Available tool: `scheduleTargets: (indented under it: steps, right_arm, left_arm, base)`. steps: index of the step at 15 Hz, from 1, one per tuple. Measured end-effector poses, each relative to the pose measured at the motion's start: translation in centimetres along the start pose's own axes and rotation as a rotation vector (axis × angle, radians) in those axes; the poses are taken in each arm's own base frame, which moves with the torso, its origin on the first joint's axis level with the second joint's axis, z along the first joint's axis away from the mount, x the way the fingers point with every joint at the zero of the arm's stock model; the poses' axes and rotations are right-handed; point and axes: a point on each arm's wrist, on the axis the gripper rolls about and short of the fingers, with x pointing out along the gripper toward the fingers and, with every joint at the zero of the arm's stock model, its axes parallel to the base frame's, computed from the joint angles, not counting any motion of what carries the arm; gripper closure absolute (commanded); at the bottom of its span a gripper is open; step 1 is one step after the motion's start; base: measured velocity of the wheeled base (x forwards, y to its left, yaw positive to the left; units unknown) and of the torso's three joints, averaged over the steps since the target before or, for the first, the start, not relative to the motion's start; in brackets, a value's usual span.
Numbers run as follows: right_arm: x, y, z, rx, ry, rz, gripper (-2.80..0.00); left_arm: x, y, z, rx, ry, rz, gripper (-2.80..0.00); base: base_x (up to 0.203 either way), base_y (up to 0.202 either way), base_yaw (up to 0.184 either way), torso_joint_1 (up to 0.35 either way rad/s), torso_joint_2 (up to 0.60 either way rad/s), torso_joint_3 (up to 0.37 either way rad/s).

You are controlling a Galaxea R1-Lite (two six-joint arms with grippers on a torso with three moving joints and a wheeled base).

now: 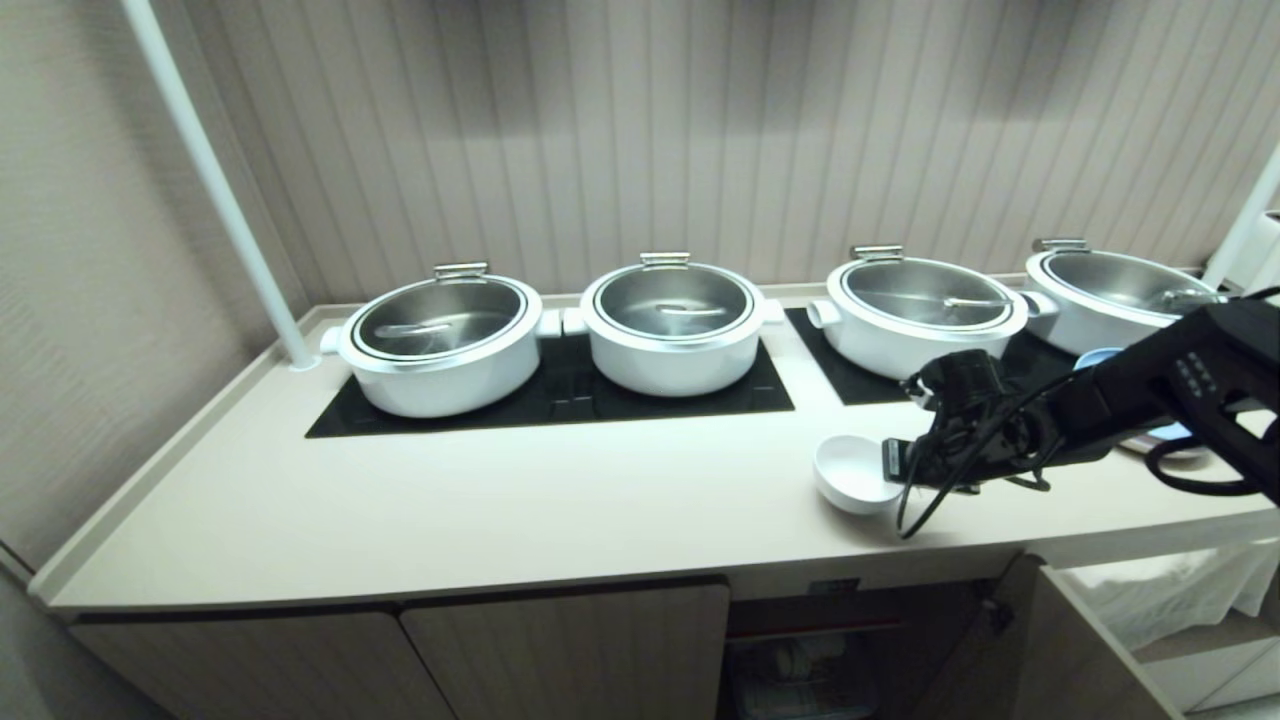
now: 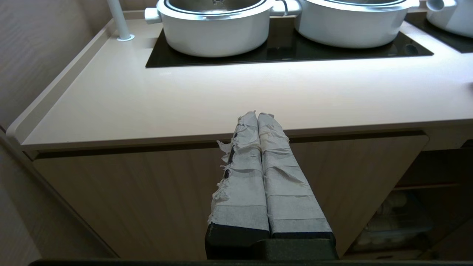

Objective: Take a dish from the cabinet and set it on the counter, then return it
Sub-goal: Place it on the table

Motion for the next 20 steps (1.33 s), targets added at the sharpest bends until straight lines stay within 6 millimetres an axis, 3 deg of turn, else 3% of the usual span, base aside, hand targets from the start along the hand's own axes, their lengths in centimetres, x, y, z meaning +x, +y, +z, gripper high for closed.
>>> scheduleTargets:
  steps: [15, 16, 20]
  right_arm:
    - [0.18, 0.10, 0.48, 0.000, 0.020, -0.005, 0.00]
    - [0.18, 0.09, 0.44, 0.000, 0.021, -0.005, -2.80]
    - [0.23, 0.06, 0.30, -0.001, 0.028, -0.007, -2.80]
  left_arm:
    - [0.00, 0.00, 0.00, 0.001, 0.000, 0.000, 0.00]
    - [0.00, 0.00, 0.00, 0.000, 0.000, 0.001, 0.00]
    - [0.00, 0.00, 0.00, 0.000, 0.000, 0.000, 0.00]
  base:
    - [0.000, 0.000, 0.000, 0.000, 0.00, 0.000]
    - [0.000, 0.000, 0.000, 0.000, 0.00, 0.000]
    - [0.000, 0.000, 0.000, 0.000, 0.00, 0.000]
